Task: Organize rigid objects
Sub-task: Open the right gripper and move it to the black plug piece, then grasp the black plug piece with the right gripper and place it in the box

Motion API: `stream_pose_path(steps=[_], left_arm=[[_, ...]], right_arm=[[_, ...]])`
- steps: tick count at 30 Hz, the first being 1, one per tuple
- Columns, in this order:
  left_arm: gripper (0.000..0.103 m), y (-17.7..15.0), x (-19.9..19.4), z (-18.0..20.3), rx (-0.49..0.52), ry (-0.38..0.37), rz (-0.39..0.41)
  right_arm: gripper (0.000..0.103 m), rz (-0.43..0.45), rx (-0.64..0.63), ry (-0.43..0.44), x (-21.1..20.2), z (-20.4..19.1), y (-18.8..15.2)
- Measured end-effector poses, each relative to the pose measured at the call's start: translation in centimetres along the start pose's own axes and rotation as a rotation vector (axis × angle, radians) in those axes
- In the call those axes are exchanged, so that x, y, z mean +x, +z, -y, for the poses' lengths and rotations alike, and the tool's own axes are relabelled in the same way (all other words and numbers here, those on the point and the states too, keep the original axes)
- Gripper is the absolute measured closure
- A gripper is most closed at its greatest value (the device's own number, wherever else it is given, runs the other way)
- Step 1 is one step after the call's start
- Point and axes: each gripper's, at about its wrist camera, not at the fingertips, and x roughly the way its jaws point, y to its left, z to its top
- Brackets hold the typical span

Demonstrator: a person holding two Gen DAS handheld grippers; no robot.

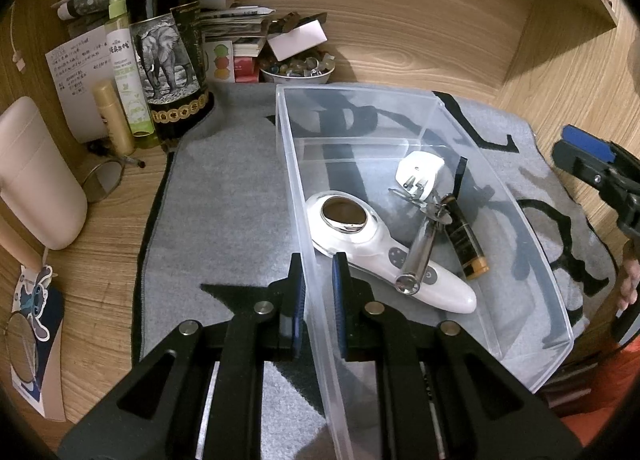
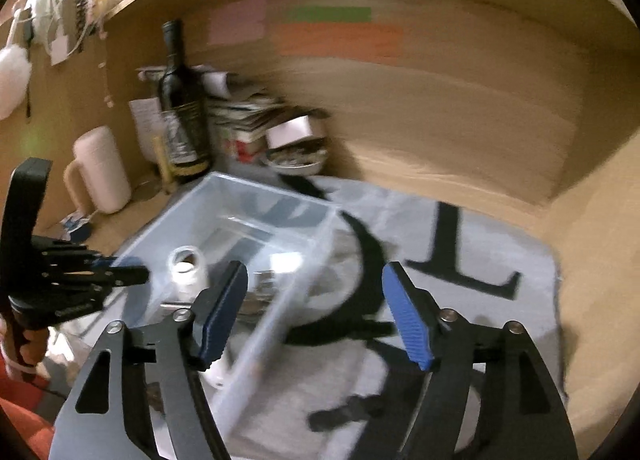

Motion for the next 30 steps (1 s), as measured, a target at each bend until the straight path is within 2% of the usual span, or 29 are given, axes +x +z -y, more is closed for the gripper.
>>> stream_pose_path(steps=[5,10,18,23,27,28,30], left_arm=[[0.091,0.0,0.0,0.0,0.0,0.0,0.0],[0.091,0.0,0.0,0.0,-0.001,-0.001,0.001],[0.091,0.0,0.0,0.0,0.001,0.0,0.0],[0.091,0.0,0.0,0.0,0.002,0.0,0.0],[0.091,0.0,0.0,0.0,0.001,0.0,0.0],[0.091,0.0,0.1,0.0,0.001,0.0,0.0],[0.091,0.0,0.1,0.0,0.001,0.0,-0.001]], right_arm=[[0.036,-0.034,0.05,-0.083,-0.5,2.8,-1.5],[0.036,-0.127,0.109,-0.121,0.7,4.8,-4.0],[0.036,-0.254,0.163,-0.038,3.2,3.9,-7.3],[0.036,-0.278,0.178,-0.016,4.2,3.0,-8.2],[0.036,-0.282,0.248,0.002,4.8,4.1,-8.3],[0.037,-0.283,0.257,-0.001,4.9,4.2,-8.3],[0.048,-0.284,0.256,-0.006,5.0,4.4,-8.3]])
